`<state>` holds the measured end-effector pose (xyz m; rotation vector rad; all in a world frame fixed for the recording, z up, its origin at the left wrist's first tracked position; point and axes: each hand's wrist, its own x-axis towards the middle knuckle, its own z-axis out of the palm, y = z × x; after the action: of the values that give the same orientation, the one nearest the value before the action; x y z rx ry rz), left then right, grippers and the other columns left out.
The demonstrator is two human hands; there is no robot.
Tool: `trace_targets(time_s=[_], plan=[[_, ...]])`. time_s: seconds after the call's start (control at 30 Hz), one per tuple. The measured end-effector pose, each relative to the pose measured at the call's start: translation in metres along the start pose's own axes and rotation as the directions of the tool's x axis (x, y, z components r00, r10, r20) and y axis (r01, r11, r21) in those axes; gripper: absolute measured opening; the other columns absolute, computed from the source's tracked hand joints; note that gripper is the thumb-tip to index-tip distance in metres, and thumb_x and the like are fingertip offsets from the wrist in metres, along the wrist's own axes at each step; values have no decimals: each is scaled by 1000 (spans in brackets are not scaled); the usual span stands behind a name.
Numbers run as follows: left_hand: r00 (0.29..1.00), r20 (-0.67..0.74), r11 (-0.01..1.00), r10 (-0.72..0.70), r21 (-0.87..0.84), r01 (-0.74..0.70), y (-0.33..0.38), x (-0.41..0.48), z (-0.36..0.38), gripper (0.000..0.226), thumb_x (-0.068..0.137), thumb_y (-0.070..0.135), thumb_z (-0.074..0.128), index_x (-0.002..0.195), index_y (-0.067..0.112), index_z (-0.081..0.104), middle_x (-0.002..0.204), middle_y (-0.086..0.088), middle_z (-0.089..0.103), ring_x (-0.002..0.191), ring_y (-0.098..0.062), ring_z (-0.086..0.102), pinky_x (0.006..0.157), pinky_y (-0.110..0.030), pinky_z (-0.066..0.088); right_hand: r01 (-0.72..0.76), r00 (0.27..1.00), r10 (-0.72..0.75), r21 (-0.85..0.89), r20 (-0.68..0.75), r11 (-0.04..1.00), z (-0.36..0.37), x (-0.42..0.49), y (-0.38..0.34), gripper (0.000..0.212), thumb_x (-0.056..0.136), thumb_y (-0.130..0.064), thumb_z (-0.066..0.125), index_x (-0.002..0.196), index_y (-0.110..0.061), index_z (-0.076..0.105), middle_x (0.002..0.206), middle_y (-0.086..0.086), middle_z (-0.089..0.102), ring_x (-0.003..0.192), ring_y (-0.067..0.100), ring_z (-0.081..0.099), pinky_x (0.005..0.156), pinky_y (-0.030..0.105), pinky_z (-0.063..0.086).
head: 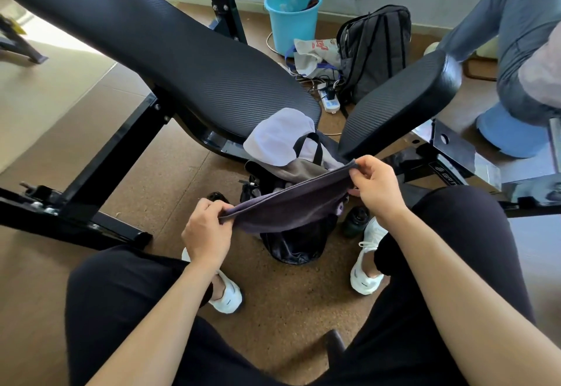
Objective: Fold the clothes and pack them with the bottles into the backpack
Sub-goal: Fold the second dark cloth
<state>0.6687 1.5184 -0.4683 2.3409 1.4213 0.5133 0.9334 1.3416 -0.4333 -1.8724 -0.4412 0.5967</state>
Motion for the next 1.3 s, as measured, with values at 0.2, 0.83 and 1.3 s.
trace_targets(time_s=[0.2,0.83,1.3], plan=[[976,-161,952,144,-248,-181,6,-1,-7,25,76,-6,79,89,15,78,101,1,68,92,-13,64,76,-24,50,-101,989,129,320,-69,942,1,2,-4,19,105,-3,50,92,-10,61,102,12,65,108,27,65,82,33,62],[983,59,966,171,-209,-155,5,-1,-20,15,78,13,86,85,23,77,76,11,69,70,-5,61,64,-12,38,1,972,26,115,-232,993,0,11,7,22,101,-8,59,88,-24,66,94,6,71,90,19,71,90,42,61],[952,171,658,-256,-690,301,10,9,-19,18,95,28,71,82,18,65,77,-4,64,73,-17,59,71,-40,48,-43,981,17,-131,-193,990,2,8,9,14,96,-23,65,82,-24,66,79,4,73,77,21,66,83,49,57]])
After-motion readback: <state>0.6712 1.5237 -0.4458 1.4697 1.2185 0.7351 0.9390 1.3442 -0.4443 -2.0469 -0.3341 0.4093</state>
